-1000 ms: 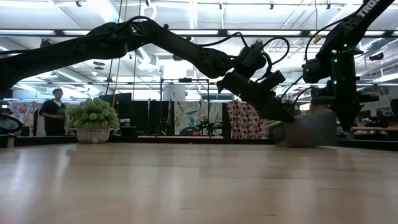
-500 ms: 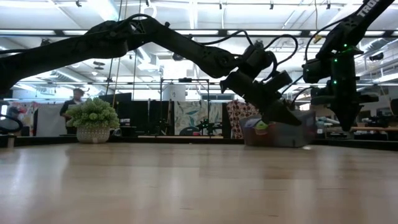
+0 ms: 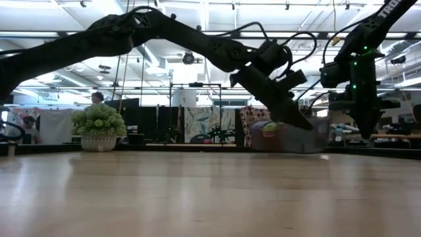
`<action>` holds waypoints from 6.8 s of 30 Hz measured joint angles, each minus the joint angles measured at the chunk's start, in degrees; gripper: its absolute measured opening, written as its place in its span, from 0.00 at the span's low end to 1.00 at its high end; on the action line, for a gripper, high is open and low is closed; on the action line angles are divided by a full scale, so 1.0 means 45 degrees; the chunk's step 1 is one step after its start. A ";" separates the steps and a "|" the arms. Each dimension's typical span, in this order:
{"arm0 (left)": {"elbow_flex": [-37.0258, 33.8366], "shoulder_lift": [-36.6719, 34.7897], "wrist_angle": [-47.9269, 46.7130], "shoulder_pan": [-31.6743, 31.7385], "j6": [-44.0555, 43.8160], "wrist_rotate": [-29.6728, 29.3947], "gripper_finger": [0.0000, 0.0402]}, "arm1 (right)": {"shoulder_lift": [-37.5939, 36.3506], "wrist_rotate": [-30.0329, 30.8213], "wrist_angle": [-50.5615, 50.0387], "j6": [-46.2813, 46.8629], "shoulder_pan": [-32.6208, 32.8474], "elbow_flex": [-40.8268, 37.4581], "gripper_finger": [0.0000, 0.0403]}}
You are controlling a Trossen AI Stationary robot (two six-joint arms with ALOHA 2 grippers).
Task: Nest measuring cups in basket
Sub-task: Adjust the stack of measuring cups in the black bin
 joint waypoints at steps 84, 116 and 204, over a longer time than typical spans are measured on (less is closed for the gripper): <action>-0.0495 -0.2582 -0.8994 0.0360 -0.6071 -0.3854 0.01 | -0.0054 -0.1680 0.0330 -0.1673 0.3369 0.3432 0.02; -0.0500 -0.1937 -0.9040 0.0242 -0.5686 -0.1680 0.00 | 0.2042 -0.3013 0.0687 -0.2412 0.3781 0.2701 0.02; -0.0311 -0.1315 -0.7449 0.0312 -0.5635 0.0000 0.00 | 0.2023 -0.4447 0.1508 -0.2232 0.4002 0.2701 0.02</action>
